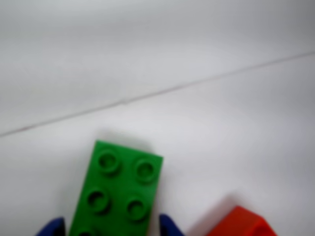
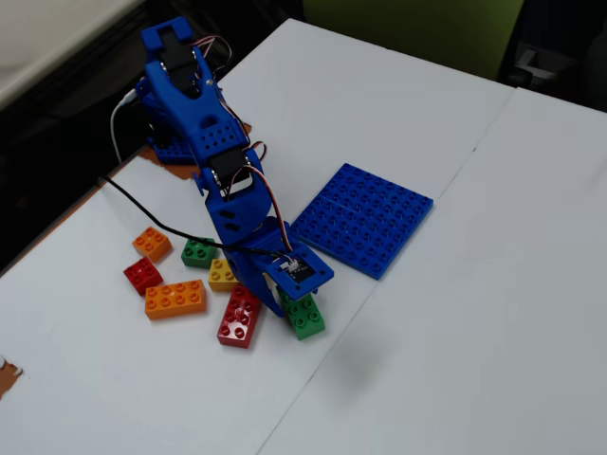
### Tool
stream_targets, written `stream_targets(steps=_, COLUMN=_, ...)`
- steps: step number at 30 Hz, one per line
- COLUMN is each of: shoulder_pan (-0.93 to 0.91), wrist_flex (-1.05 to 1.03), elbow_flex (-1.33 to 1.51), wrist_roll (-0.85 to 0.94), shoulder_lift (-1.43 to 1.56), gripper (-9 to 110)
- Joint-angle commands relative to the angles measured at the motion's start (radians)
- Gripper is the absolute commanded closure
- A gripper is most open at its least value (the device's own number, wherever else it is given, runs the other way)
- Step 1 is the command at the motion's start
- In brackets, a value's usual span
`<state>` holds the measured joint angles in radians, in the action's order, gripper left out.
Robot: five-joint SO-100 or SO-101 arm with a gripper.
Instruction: Pick up the 2x4 green block and go up the 8x8 blue block.
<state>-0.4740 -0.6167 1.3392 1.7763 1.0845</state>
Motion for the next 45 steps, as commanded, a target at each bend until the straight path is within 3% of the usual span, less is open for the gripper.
stream_targets(steps=1, shoulder_pan=0.000, wrist_flex=0.029, elbow_flex=-0.005, wrist_roll=0.000, shoulder_lift=0.003, gripper=78)
stream_targets(steps=6, shoulder_pan=0.002, wrist_flex=0.035, elbow_flex=-0.012, wrist_roll=-0.005, shoulder_lift=-0.011, gripper=78)
stream_targets(steps=12, shoulder_pan=0.006, wrist_flex=0.048, elbow_flex=-0.014, wrist_roll=-0.037, shoulder_lift=-0.020, gripper=93)
stream_targets(steps=18, shoulder_pan=0.015, wrist_flex=0.011, elbow_flex=-0.015, wrist_roll=-0.064, shoulder_lift=0.025, gripper=96)
stream_targets(steps=28, shoulder_pan=0.067, wrist_flex=-0.491, elbow_flex=-0.051, wrist_roll=-0.057, shoulder_lift=0.393, gripper=96)
stream_targets(steps=35, shoulder_pan=0.140, wrist_flex=-0.908, elbow_flex=-0.357, wrist_roll=0.021, shoulder_lift=0.453, gripper=96)
stream_targets(steps=39, shoulder_pan=0.222, wrist_flex=-1.014, elbow_flex=-0.545, wrist_roll=-0.008, shoulder_lift=0.430, gripper=96)
stream_targets(steps=45, shoulder_pan=0.341, wrist_flex=-0.950, elbow_flex=-0.626, wrist_roll=-0.103, shoulder_lift=0.457, gripper=96)
